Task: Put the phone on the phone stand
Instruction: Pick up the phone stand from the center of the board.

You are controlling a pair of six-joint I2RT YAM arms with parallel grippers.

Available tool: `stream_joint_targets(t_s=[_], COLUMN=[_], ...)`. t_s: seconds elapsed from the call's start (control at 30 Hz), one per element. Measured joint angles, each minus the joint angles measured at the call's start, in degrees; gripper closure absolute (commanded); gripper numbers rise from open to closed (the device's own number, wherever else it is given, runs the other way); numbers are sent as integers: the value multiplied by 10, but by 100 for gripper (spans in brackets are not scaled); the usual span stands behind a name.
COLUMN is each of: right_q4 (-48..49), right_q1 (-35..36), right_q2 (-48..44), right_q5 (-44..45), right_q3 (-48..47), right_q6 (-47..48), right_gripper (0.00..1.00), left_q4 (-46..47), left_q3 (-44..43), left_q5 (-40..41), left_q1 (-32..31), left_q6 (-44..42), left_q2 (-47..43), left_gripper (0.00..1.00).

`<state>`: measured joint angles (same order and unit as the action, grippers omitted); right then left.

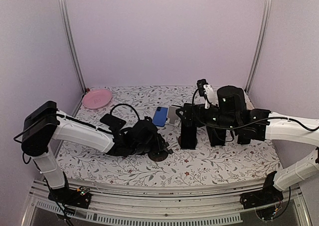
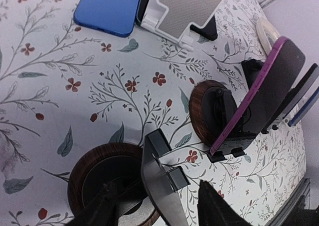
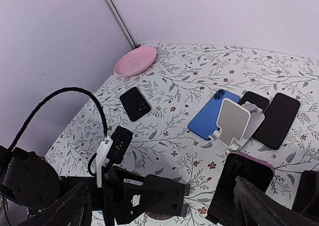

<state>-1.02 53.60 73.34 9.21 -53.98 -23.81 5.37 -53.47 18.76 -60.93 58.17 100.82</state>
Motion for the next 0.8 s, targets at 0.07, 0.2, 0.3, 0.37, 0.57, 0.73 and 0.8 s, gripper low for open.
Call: stream_joint_targets(t_s=[0.07,0.2,0.3,0.37,0.57,0.73,0.8], right_q4=[0,0,0,0,0,0,0], right_q1=[0,0,0,0,0,0,0], right_q2=[-1,-2,-2,-2,-2,0,4], right_q5=[-1,-1,-3,-3,-6,-8,-8], right_q3=[0,0,1,1,1,1,1], right_q6=[-3,-6,-7,-7,-7,-6,-6], right_gripper=[1,1,1,1,1,1,1], left_q4=[0,3,1,-5,-35,-49,-51], left_q3=[-3,-10,-12,-12,-12,-4,2], left_q5=[1,13,17,16,-1,-52,-82], left_q1=[-2,-5,-3,-1,16,54,73], left_q6=[0,-4,-15,-35,-139,-250,-292], left_q2=[8,8,4,-1,-28,-86,-111], left_gripper=[73,98,100,100,100,100,100])
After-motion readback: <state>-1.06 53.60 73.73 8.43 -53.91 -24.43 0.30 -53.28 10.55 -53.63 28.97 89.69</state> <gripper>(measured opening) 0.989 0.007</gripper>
